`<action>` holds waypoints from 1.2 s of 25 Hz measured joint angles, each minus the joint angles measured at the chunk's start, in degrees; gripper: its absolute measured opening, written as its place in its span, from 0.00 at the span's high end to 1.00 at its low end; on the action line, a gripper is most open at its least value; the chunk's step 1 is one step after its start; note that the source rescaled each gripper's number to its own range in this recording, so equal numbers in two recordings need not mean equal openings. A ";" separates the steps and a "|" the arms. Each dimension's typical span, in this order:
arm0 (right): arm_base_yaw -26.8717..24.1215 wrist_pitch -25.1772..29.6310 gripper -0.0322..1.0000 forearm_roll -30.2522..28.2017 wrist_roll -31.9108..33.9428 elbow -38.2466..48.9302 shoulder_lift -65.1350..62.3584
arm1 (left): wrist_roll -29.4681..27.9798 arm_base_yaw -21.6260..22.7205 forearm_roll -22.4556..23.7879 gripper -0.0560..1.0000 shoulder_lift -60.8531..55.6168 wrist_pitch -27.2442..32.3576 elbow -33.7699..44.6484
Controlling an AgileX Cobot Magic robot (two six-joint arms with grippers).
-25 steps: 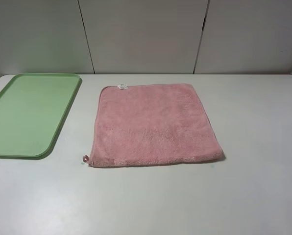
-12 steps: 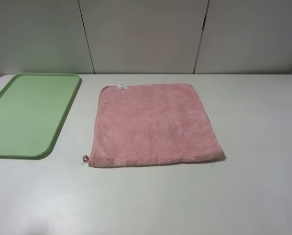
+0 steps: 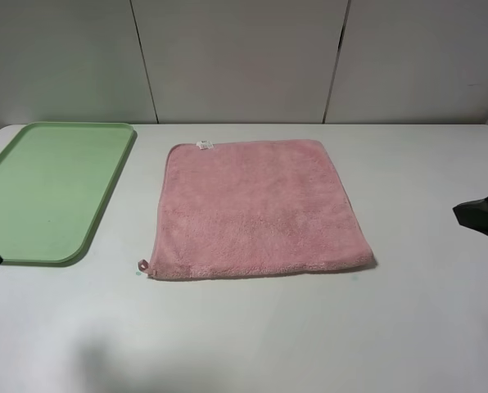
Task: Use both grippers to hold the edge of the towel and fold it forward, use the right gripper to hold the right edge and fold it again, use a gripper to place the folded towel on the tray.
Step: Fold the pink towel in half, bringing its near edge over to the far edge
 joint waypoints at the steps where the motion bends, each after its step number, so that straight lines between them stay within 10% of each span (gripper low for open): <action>1: 0.00 -0.79 0.00 0.00 -1.07 0.00 1.50 | 0.78 -0.28 0.00 0.01 1.22 -0.05 -0.06; 16: 0.00 -8.64 0.00 0.38 -16.33 0.00 16.69 | 15.95 -10.81 0.87 0.01 16.50 -10.59 -0.17; 30: 0.00 -10.83 0.00 4.86 -32.91 0.00 18.61 | 17.54 -20.46 10.62 0.01 33.20 -24.97 -0.17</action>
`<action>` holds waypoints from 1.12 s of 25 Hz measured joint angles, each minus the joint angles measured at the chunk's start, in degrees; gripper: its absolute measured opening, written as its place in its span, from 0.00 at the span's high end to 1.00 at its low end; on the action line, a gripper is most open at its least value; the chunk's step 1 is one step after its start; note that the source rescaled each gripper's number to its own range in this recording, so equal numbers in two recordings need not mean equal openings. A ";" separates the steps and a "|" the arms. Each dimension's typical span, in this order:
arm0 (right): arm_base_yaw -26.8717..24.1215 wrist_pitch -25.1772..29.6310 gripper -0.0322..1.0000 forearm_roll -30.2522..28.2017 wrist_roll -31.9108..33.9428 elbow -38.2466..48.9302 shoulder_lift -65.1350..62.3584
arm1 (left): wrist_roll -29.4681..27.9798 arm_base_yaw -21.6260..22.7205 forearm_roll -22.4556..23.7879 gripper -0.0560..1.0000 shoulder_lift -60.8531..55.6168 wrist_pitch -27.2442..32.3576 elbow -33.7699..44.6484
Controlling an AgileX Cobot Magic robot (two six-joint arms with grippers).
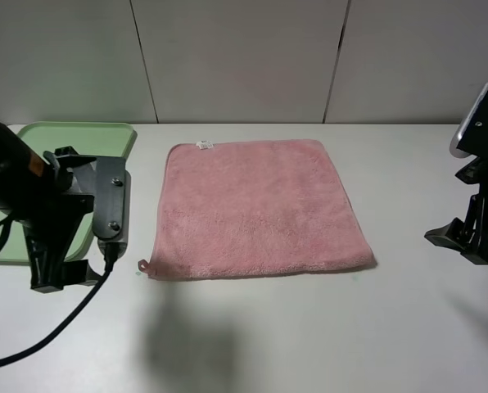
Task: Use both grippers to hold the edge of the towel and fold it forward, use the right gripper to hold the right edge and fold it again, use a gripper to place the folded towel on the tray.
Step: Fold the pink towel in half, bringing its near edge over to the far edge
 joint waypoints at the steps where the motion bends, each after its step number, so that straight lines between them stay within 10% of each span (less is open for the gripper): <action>1: 0.00 -0.13 0.00 0.16 -0.26 0.00 0.00 | 0.04 -0.74 0.44 0.01 0.98 -0.83 0.00; 28: 0.00 -1.44 0.00 0.51 -0.86 0.00 0.00 | 0.18 -2.38 7.93 0.01 15.78 -15.27 -0.34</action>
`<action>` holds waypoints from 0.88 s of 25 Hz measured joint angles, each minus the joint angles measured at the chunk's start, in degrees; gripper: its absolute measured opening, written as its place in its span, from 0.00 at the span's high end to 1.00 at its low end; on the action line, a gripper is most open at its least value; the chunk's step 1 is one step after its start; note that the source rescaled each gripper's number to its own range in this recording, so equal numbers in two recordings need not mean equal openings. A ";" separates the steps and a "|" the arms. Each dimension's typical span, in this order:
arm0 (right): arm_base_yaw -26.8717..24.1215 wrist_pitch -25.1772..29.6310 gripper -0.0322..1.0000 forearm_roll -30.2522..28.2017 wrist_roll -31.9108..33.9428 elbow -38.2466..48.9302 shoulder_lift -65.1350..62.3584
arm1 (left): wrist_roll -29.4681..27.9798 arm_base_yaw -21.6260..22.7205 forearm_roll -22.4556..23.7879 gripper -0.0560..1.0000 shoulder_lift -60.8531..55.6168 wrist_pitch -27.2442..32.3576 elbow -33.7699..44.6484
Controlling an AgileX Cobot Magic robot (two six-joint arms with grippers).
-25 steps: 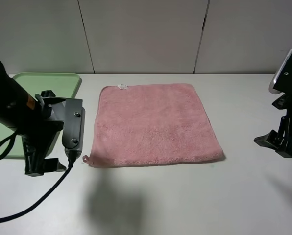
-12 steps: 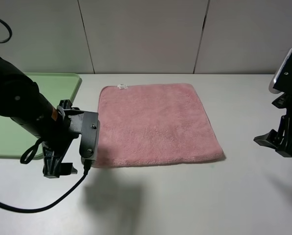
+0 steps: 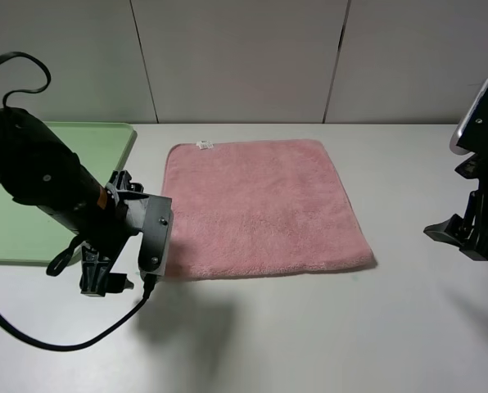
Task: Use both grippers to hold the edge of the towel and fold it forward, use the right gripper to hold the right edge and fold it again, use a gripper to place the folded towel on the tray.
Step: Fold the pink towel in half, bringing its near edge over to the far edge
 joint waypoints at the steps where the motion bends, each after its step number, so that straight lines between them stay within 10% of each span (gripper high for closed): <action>1: 0.00 -0.05 0.00 0.00 0.00 0.00 0.00 | 0.05 0.00 0.00 0.01 0.27 -0.44 0.00; 22: 0.00 -0.11 0.00 0.00 0.00 0.00 0.00 | 4.56 -7.02 0.19 0.01 4.57 -7.76 -0.07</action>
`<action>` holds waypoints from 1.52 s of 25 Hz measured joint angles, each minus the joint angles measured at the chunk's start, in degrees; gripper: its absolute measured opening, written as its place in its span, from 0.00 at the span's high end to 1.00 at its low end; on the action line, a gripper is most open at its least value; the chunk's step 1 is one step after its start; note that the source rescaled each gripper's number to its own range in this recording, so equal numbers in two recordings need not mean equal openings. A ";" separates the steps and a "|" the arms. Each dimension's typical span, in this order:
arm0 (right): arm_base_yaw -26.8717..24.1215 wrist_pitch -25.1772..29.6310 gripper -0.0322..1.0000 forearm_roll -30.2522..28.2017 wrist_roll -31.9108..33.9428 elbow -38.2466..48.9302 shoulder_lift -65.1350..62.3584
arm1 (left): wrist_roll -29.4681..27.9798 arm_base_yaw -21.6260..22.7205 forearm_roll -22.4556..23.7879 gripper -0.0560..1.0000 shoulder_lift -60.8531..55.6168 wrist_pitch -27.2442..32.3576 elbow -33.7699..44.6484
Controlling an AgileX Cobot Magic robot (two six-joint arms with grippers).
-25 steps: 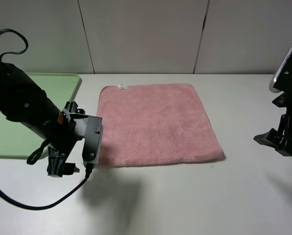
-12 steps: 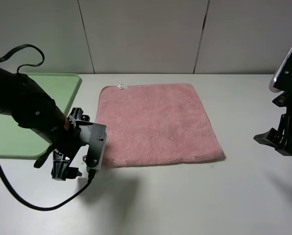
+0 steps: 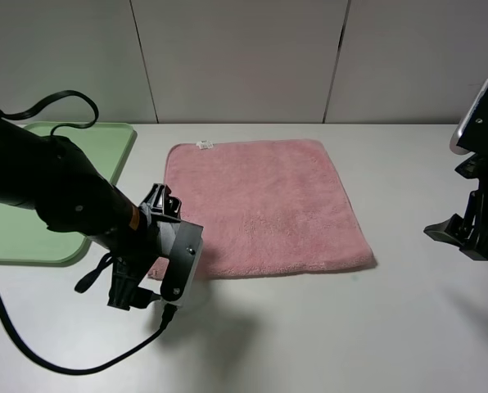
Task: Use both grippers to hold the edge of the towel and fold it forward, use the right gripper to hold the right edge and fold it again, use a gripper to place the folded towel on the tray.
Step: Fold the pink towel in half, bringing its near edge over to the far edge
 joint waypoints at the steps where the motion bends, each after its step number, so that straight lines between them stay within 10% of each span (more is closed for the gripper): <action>1: 0.00 0.00 0.00 0.00 0.00 0.00 0.00 | 0.00 -0.46 0.00 0.01 0.49 -0.07 0.00; 15: 0.00 -0.12 0.00 0.00 -0.71 0.00 0.00 | -0.14 -0.84 -0.19 0.03 3.97 0.18 -0.82; 23: 0.36 2.28 0.00 2.79 -13.15 0.00 0.00 | -0.20 -0.84 -0.24 0.03 4.29 1.16 -1.10; 38: 17.94 -0.72 0.00 3.97 -16.66 0.00 6.64 | -0.22 -0.84 -0.24 0.04 4.29 1.22 -1.10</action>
